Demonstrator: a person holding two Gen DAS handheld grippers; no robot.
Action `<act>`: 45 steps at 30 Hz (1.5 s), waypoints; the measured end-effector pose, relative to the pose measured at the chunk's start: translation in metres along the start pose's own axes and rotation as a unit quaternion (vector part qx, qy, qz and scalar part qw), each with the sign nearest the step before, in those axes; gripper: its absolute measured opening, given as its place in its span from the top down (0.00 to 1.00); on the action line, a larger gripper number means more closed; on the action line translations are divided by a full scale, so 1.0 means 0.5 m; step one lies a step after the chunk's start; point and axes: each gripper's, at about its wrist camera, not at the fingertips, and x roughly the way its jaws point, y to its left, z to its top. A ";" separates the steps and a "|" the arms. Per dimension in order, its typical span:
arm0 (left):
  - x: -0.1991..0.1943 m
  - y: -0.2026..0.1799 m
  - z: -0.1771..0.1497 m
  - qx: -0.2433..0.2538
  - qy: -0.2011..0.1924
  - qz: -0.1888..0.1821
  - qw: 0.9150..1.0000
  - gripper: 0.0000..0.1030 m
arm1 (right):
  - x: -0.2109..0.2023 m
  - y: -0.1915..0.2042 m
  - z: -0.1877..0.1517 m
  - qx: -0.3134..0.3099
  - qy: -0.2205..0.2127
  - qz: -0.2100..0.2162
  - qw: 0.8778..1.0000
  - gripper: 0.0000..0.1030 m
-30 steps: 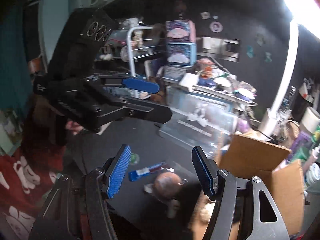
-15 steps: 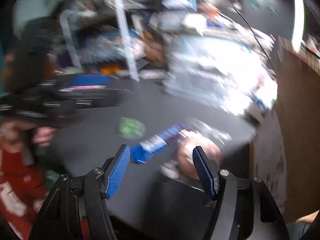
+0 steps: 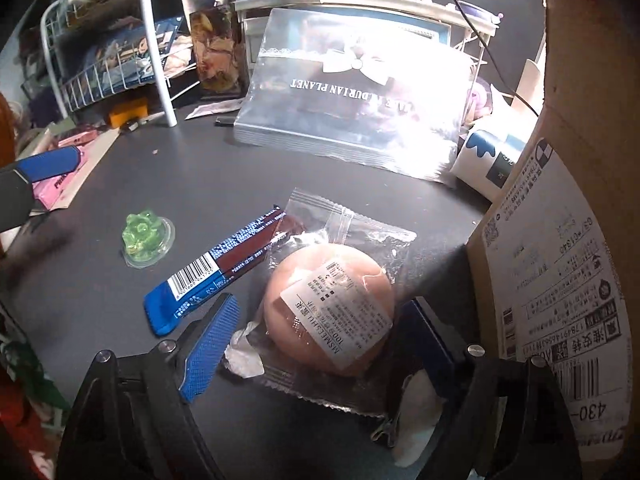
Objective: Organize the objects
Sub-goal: 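Grasp the bagged pink round item with the right gripper, then lower the bagged pink item into the box and release it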
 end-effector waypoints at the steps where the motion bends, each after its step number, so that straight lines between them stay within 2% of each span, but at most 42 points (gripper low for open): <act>1: 0.000 -0.001 0.000 0.000 0.001 0.001 1.000 0.11 | 0.001 -0.002 -0.001 0.001 0.000 0.002 1.000 0.31; 6: 0.004 -0.003 0.004 0.003 0.006 -0.002 1.000 0.11 | -0.008 -0.004 -0.002 -0.003 -0.008 0.007 1.000 0.37; 10: 0.009 -0.010 0.017 0.007 0.014 -0.018 1.000 0.11 | -0.032 0.000 0.004 -0.006 -0.024 0.024 0.999 0.38; 12: 0.011 -0.015 0.026 0.006 0.020 -0.042 0.999 0.11 | -0.056 0.009 0.011 -0.017 -0.039 0.042 0.998 0.38; 16: 0.015 -0.017 0.046 -0.012 0.038 -0.126 0.991 0.13 | -0.109 0.035 0.031 -0.046 -0.071 0.099 0.992 0.38; 18: 0.011 -0.018 0.058 -0.021 0.040 -0.155 0.987 0.25 | -0.143 0.052 0.047 -0.070 -0.085 0.129 0.985 0.38; 19: 0.007 -0.020 0.063 -0.021 0.040 -0.156 0.987 0.28 | -0.150 0.059 0.052 -0.079 -0.089 0.134 0.984 0.38; 21: -0.003 -0.025 0.076 -0.024 0.035 -0.159 0.986 0.43 | -0.177 0.075 0.064 -0.101 -0.099 0.142 0.980 0.38; 24: -0.023 -0.037 0.098 -0.030 0.028 -0.185 0.982 0.59 | -0.215 0.080 0.082 -0.115 -0.110 0.155 0.975 0.38; 29: -0.054 -0.082 0.159 -0.014 0.007 -0.198 0.980 0.71 | -0.271 0.057 0.110 -0.112 -0.123 0.163 0.972 0.38; 34: -0.051 -0.148 0.229 0.020 0.006 -0.207 0.978 0.72 | -0.328 0.008 0.135 -0.107 -0.146 0.145 0.973 0.38; 38: -0.022 -0.210 0.278 0.044 0.021 -0.214 0.976 0.73 | -0.362 -0.050 0.147 -0.092 -0.153 0.129 0.975 0.38; 45: 0.071 -0.320 0.337 0.073 0.064 -0.225 0.970 0.74 | -0.382 -0.178 0.156 -0.047 -0.135 0.105 0.984 0.38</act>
